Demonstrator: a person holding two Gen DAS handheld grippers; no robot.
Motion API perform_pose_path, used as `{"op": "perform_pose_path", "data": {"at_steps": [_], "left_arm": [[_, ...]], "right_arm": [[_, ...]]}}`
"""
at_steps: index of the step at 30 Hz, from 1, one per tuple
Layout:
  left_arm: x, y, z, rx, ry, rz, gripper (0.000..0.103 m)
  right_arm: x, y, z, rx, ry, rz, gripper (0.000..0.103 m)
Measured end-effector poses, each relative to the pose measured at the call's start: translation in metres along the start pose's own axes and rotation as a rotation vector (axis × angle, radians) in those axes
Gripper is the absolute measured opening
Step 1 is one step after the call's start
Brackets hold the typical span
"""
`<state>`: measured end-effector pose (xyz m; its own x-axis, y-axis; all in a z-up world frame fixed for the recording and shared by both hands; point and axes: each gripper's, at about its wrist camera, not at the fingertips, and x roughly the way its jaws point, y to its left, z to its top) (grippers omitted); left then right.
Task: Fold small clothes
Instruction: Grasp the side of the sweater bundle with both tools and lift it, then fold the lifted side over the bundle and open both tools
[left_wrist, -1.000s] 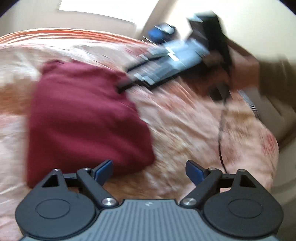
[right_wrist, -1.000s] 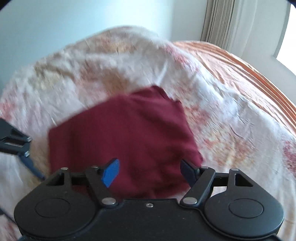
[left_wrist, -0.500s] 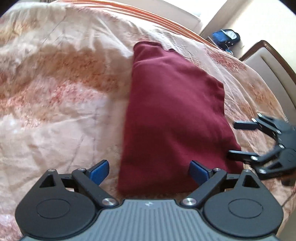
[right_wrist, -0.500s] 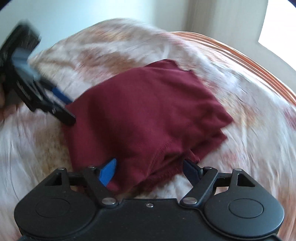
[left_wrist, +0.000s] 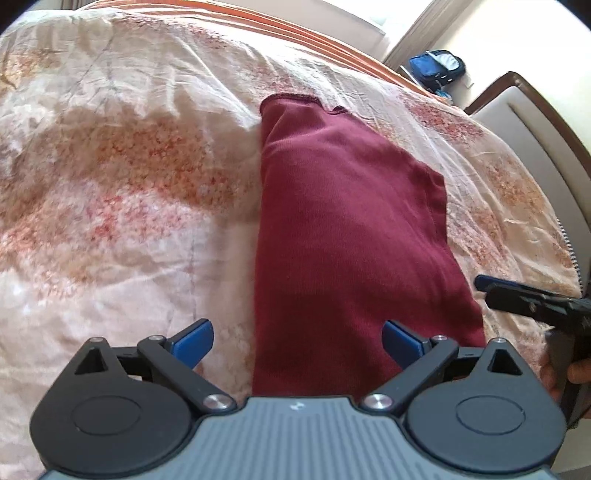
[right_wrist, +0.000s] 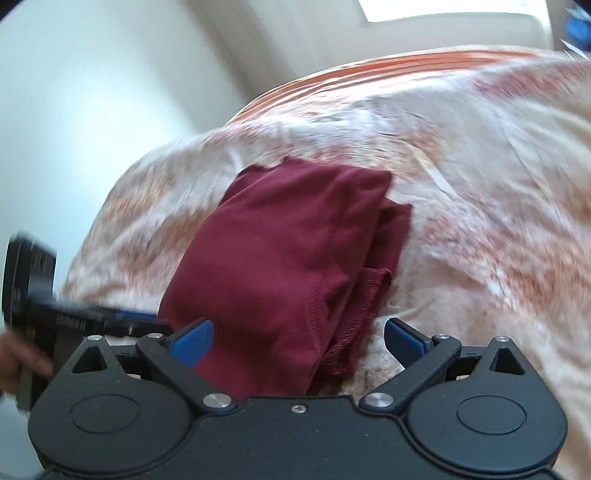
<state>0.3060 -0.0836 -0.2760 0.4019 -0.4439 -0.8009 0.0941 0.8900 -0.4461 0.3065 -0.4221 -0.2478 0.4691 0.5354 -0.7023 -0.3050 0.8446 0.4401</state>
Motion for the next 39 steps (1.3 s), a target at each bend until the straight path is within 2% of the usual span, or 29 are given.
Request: {"op": "perform_pose_path", "data": {"at_steps": [3,8,10,11,13,19,21,22,23,24,25,26,29,31,35,39], "left_arm": [[0.005,0.003,0.006,0.014,-0.003,-0.056,0.100],[0.030,0.012,0.027,0.016,0.025,-0.159,0.100],[0.040,0.016,0.036,-0.002,0.041,-0.223,0.099],[0.045,0.018,0.040,-0.013,0.047,-0.250,0.099],[0.052,0.022,0.047,-0.037,0.053,-0.284,0.097],[0.073,0.052,0.064,-0.208,0.050,-0.368,0.095],[0.079,0.059,0.071,-0.245,0.063,-0.395,0.093],[0.081,0.059,0.074,-0.238,0.072,-0.391,0.087],[0.083,0.057,0.077,-0.216,0.082,-0.382,0.075],[0.083,0.055,0.079,-0.186,0.092,-0.365,0.072],[0.082,0.052,0.080,-0.156,0.096,-0.344,0.066],[0.081,0.049,0.079,-0.133,0.096,-0.335,0.057],[0.072,0.046,0.076,-0.118,0.072,-0.338,0.041],[0.061,0.048,0.073,-0.117,0.051,-0.344,0.038],[0.026,0.047,0.063,-0.103,0.018,-0.336,0.037],[-0.026,0.062,0.044,-0.113,-0.001,-0.321,0.037]], "right_arm": [[0.006,-0.019,-0.002,0.138,-0.025,0.021,0.100],[0.026,-0.053,-0.011,0.352,-0.036,0.111,0.099],[0.033,-0.066,-0.014,0.426,-0.060,0.178,0.099],[0.037,-0.070,-0.015,0.455,-0.075,0.208,0.095],[0.044,-0.075,-0.015,0.493,-0.088,0.275,0.092],[0.066,-0.076,-0.010,0.486,-0.055,0.305,0.090],[0.068,-0.082,-0.012,0.523,-0.059,0.322,0.084],[0.069,-0.085,-0.011,0.537,-0.057,0.330,0.077],[0.070,-0.088,-0.010,0.549,-0.052,0.334,0.065],[0.071,-0.089,-0.009,0.553,-0.041,0.335,0.057],[0.073,-0.089,-0.007,0.540,-0.025,0.327,0.042],[0.072,-0.087,-0.007,0.514,-0.008,0.318,0.039],[0.070,-0.072,0.000,0.422,0.003,0.271,0.033],[0.066,-0.065,0.003,0.421,-0.008,0.275,0.032],[0.054,-0.037,0.015,0.376,-0.001,0.279,0.031],[0.040,0.005,0.012,0.356,0.019,0.309,0.031]]}}
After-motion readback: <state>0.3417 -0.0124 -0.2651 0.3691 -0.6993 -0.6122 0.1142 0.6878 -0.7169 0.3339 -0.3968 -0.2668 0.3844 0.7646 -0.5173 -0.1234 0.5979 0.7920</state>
